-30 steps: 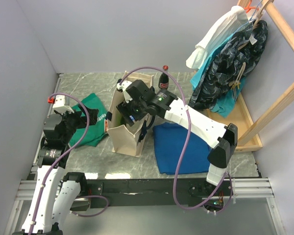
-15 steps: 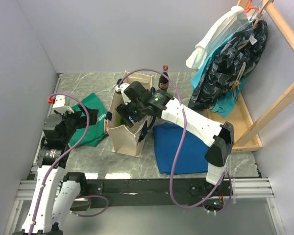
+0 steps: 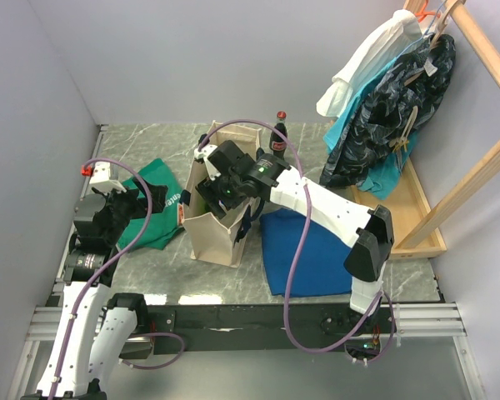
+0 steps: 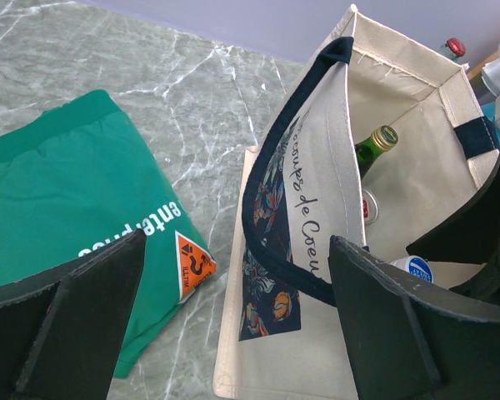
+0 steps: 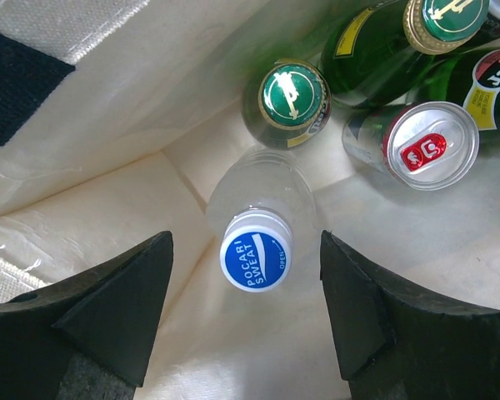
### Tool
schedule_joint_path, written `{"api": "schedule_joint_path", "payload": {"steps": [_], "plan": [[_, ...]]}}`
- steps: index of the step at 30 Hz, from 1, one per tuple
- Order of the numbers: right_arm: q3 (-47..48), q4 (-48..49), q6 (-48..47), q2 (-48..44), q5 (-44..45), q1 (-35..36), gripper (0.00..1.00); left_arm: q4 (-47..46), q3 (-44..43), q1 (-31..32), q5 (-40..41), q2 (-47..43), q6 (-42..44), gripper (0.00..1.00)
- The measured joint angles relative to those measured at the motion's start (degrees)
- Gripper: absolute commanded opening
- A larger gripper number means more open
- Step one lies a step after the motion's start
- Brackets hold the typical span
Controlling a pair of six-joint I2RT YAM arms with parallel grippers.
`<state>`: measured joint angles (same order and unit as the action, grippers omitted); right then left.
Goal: Take the beverage out of the canvas bag
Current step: Take out the drink from the canvas bag.
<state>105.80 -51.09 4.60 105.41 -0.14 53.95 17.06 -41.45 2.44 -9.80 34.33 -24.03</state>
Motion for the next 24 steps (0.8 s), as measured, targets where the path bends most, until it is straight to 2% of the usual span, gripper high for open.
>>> {"api": "schedule_joint_path", "payload": {"steps": [15,24], "plan": [[1.0,-0.7,-0.5,1.9,-0.4,0.0,0.74,0.0,0.0,0.0,0.0,0.0,0.0,0.96],[1.1,-0.9,-0.9,1.9,-0.6,0.0,0.6,0.1,0.0,0.0,0.0,0.0,0.0,0.96]]}}
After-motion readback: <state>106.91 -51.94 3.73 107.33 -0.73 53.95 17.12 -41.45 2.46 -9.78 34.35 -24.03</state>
